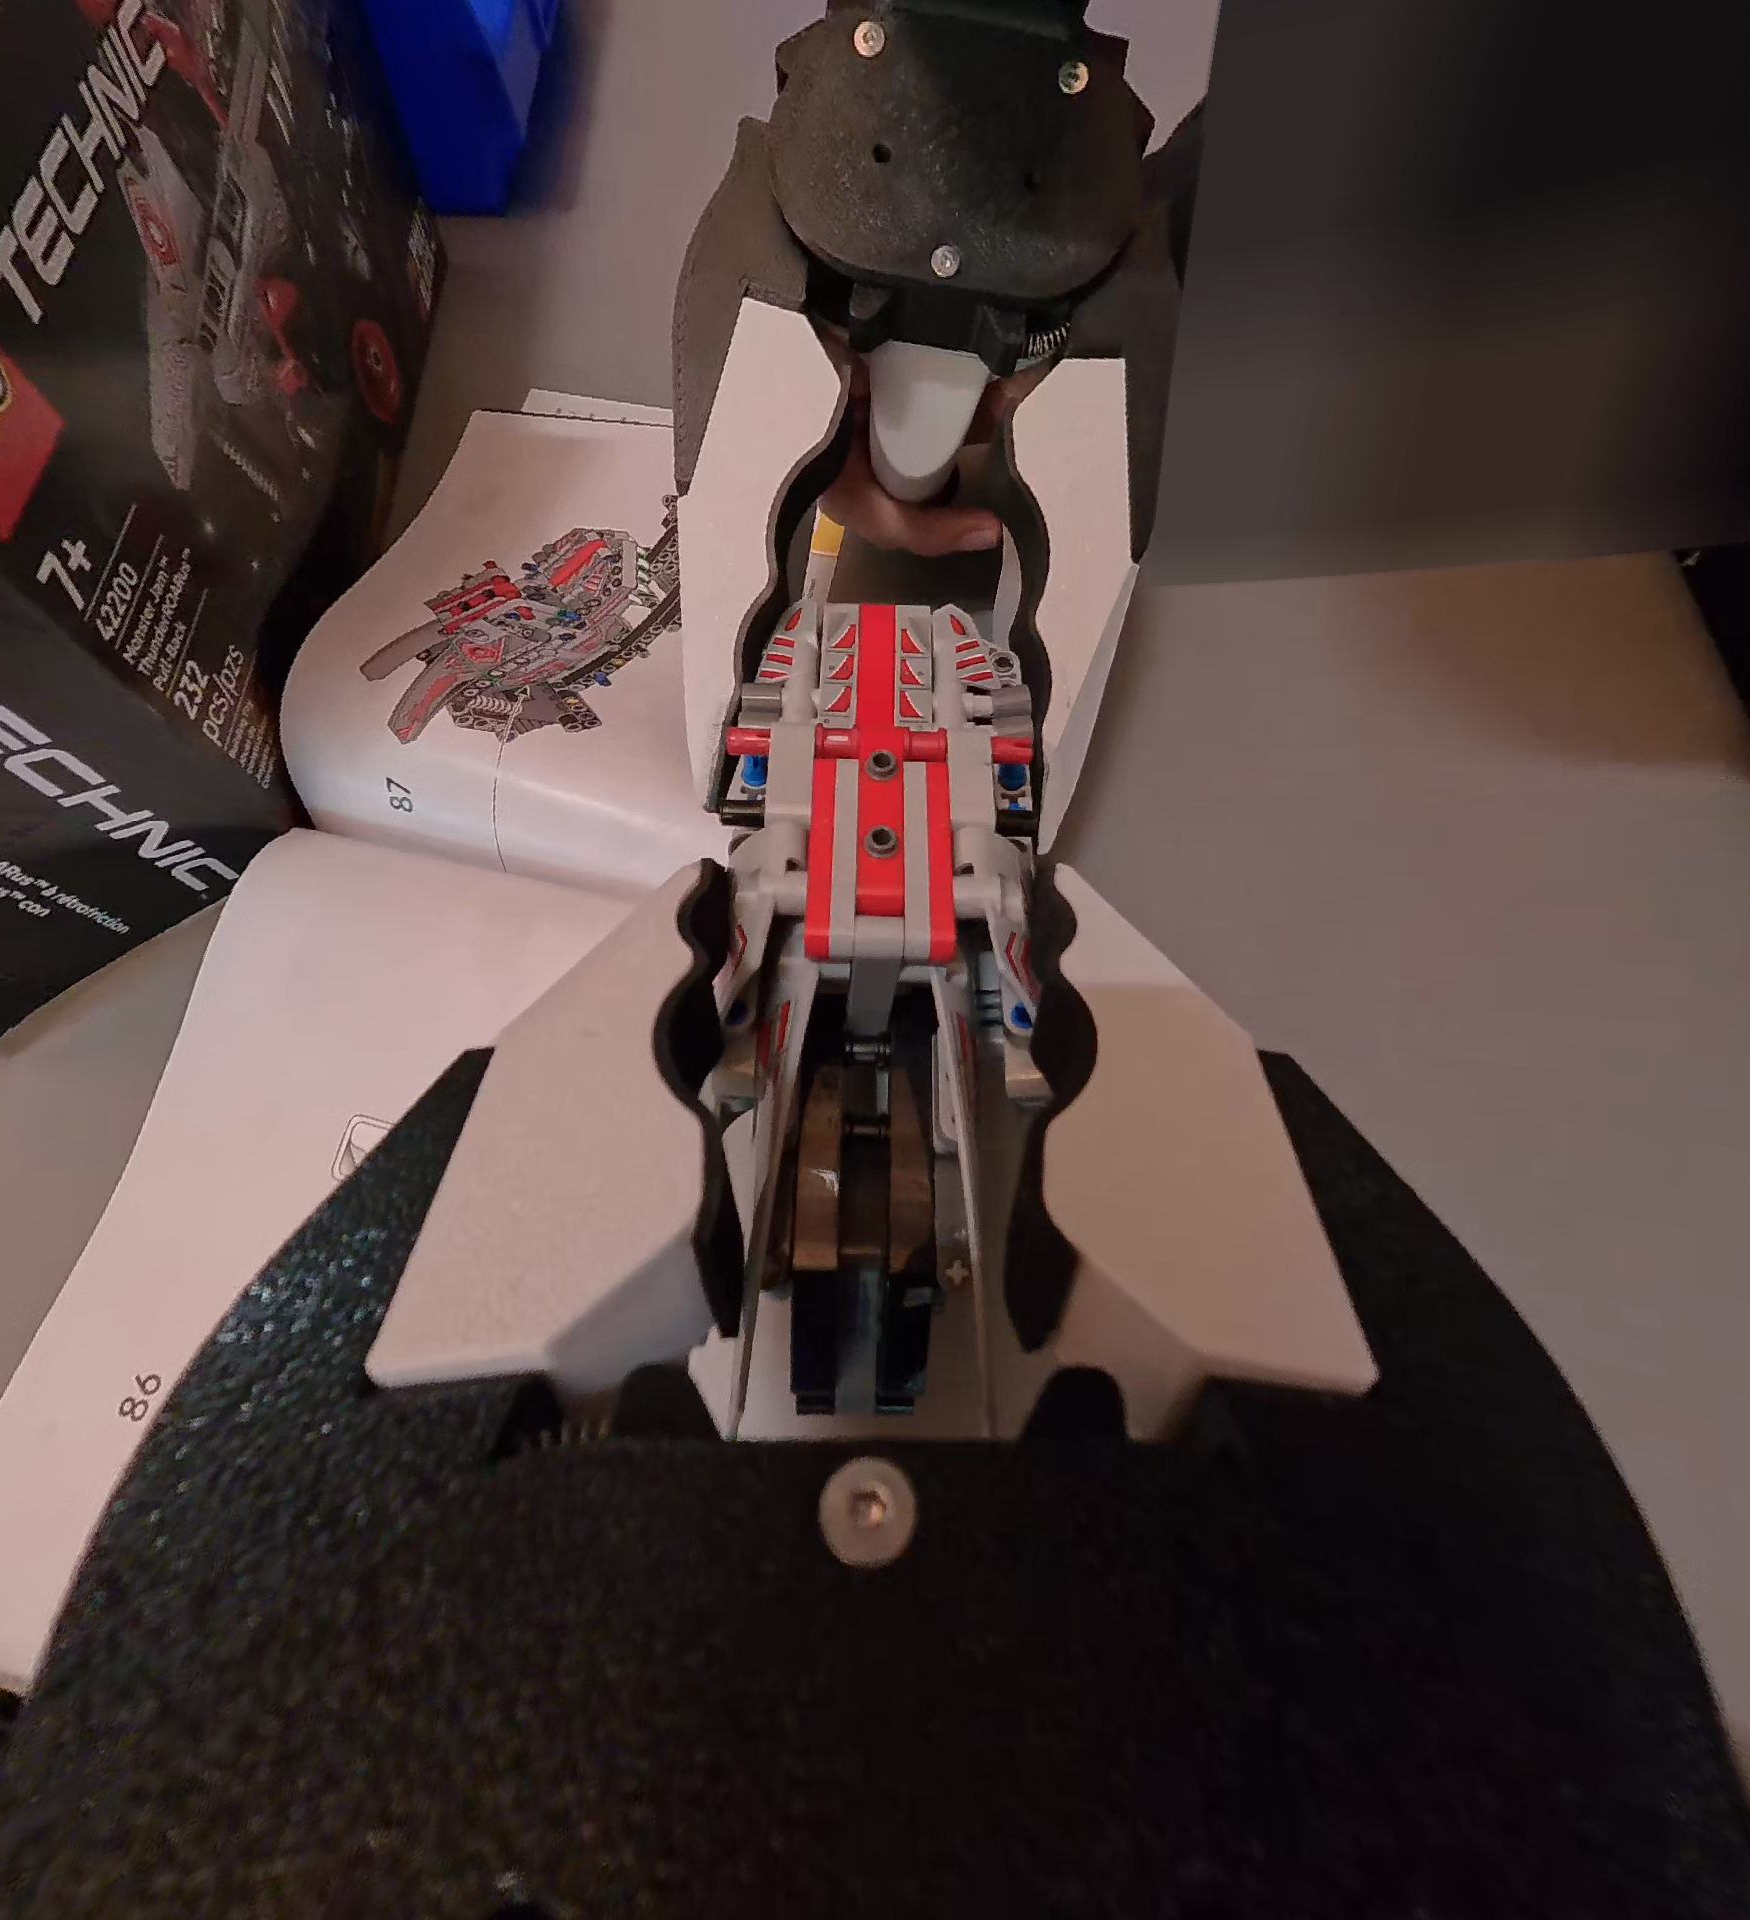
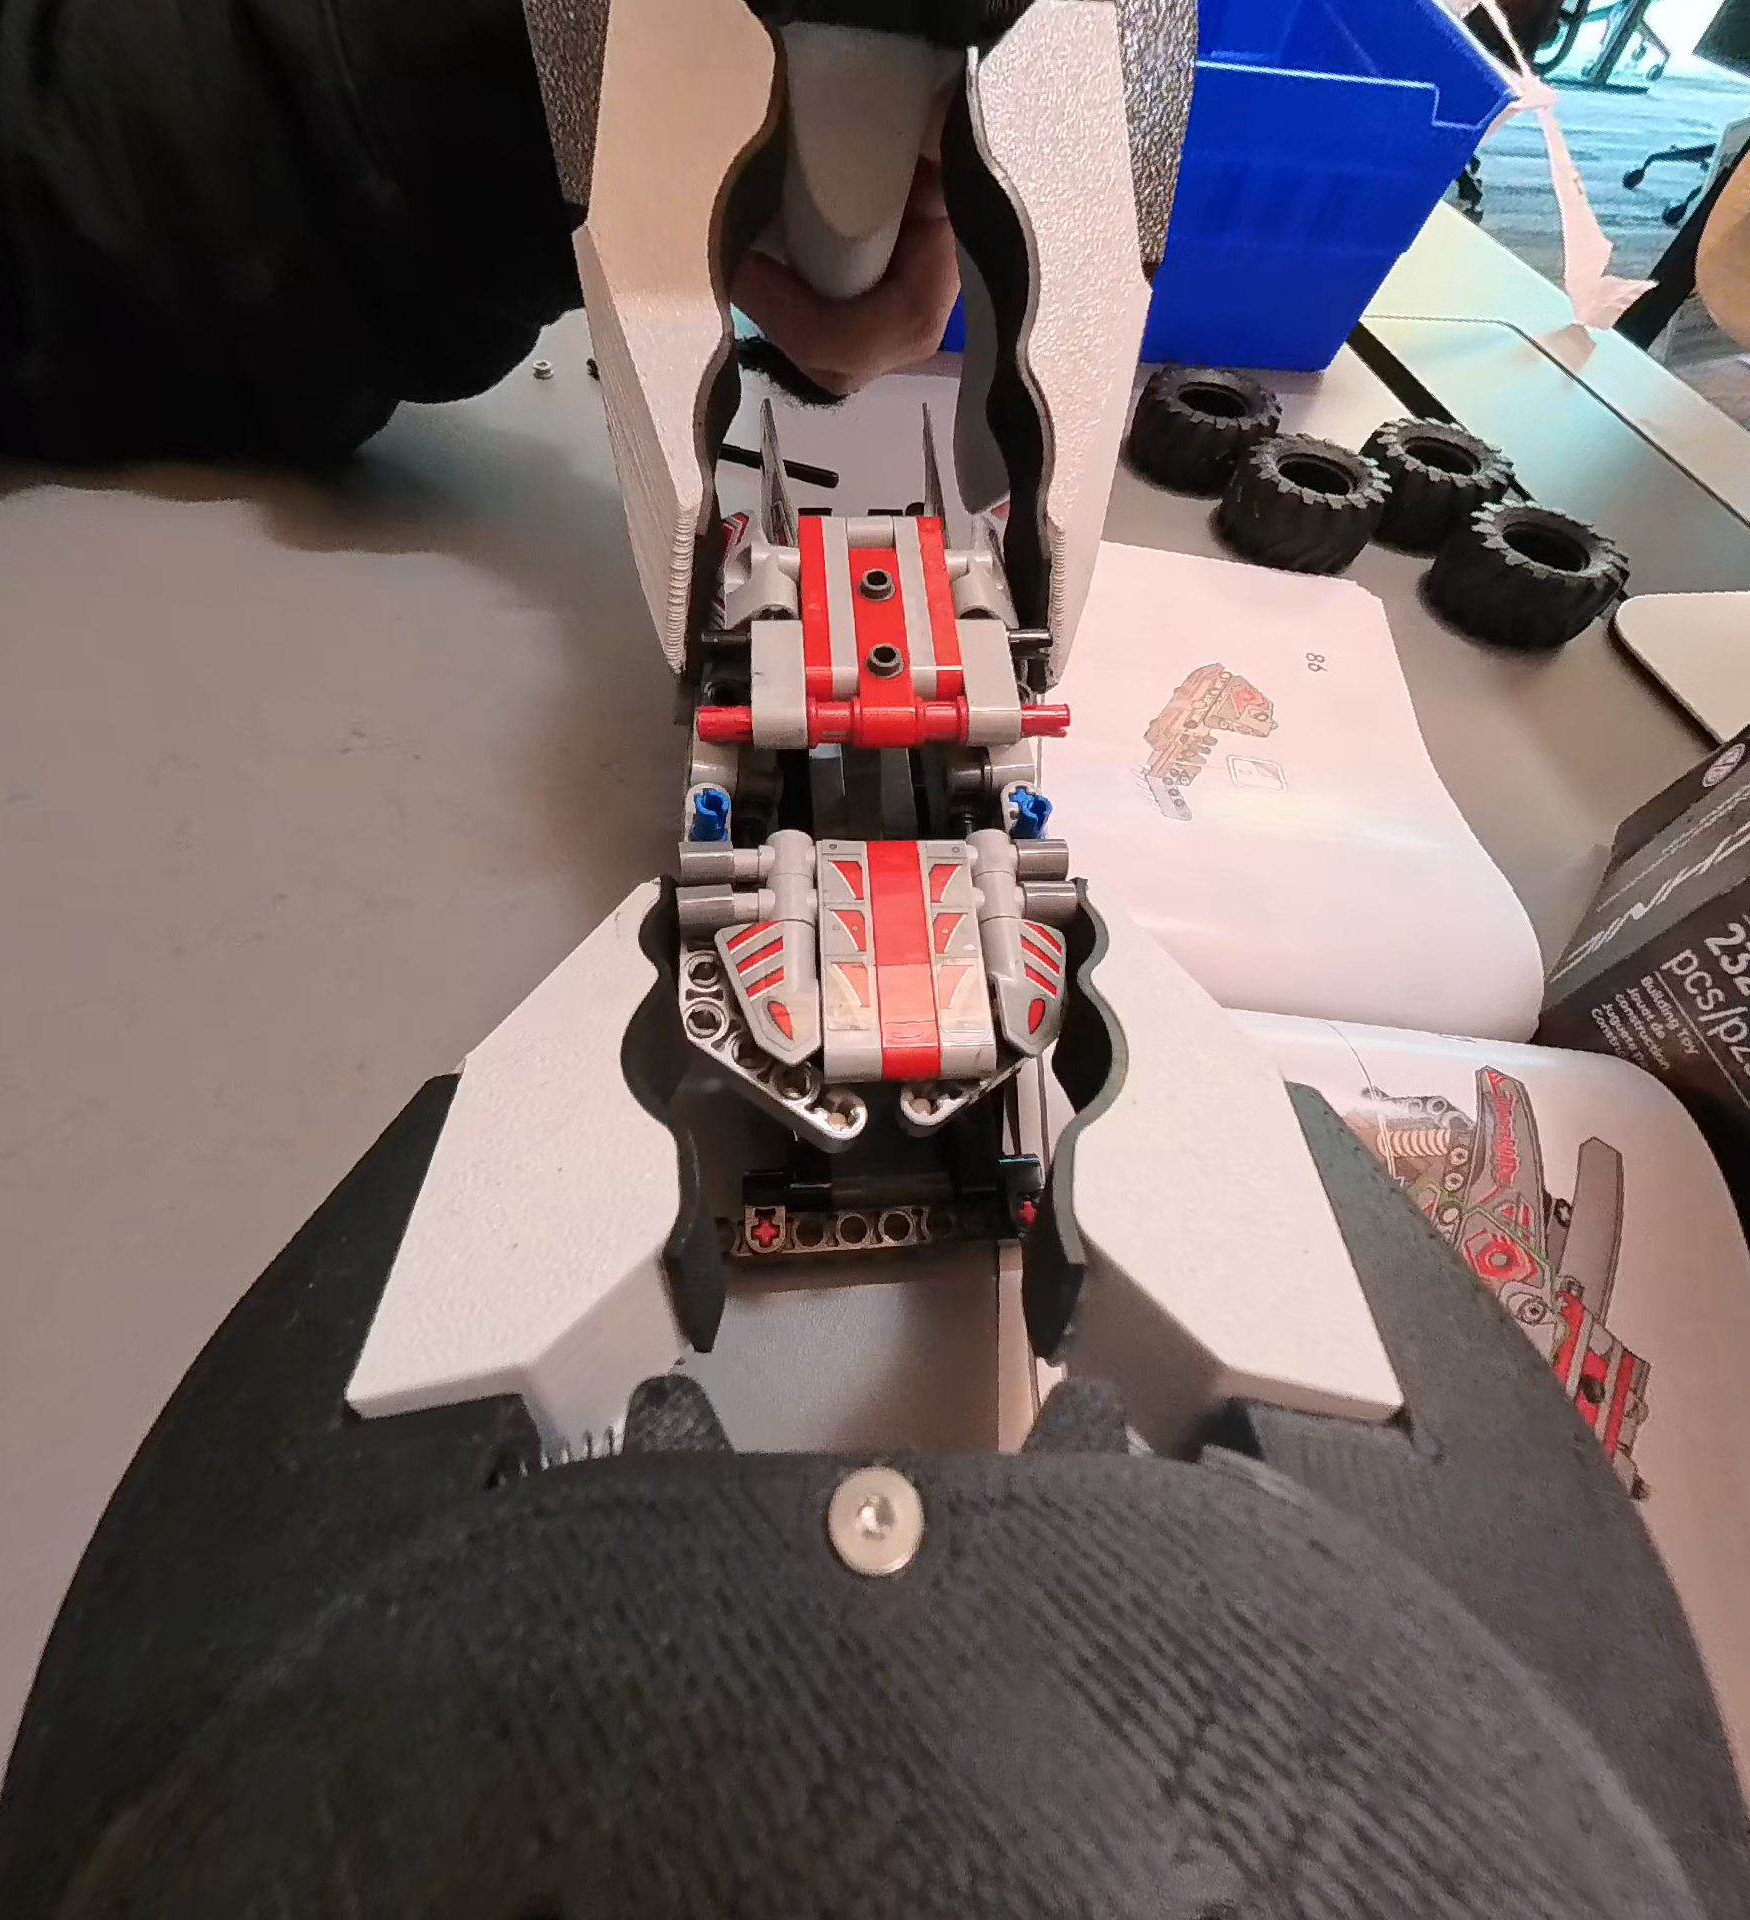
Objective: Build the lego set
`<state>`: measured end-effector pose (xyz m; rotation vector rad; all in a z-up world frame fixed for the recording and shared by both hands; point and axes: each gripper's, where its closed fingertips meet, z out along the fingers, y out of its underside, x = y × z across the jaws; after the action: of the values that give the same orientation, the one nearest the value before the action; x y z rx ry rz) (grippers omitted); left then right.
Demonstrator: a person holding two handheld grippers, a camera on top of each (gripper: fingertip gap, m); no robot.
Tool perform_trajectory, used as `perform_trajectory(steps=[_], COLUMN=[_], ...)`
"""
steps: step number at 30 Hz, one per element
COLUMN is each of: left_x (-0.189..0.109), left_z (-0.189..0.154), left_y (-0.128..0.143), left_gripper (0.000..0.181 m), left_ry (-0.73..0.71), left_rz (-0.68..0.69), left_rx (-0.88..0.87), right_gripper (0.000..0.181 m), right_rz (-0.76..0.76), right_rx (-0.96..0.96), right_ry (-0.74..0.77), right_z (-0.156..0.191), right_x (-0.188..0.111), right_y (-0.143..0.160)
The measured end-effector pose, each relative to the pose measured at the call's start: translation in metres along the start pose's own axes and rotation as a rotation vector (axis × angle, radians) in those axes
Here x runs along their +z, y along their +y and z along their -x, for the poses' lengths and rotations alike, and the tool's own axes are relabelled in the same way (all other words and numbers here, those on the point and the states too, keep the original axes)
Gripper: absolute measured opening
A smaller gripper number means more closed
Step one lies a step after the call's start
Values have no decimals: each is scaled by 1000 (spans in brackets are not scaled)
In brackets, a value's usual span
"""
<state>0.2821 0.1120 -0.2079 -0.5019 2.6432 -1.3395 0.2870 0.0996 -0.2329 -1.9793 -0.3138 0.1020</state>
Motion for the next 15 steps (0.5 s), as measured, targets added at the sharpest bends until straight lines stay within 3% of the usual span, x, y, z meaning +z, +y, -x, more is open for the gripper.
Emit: perform_trajectory(steps=[15], left_x=[-1], left_z=[1], left_y=[1], left_gripper=[57], left_ry=[2], left_rz=[-6], left_rx=[11], right_gripper=[73], right_rz=[7], right_rx=[15], right_ry=[-41], right_z=[0], right_x=[4], right_y=[0])
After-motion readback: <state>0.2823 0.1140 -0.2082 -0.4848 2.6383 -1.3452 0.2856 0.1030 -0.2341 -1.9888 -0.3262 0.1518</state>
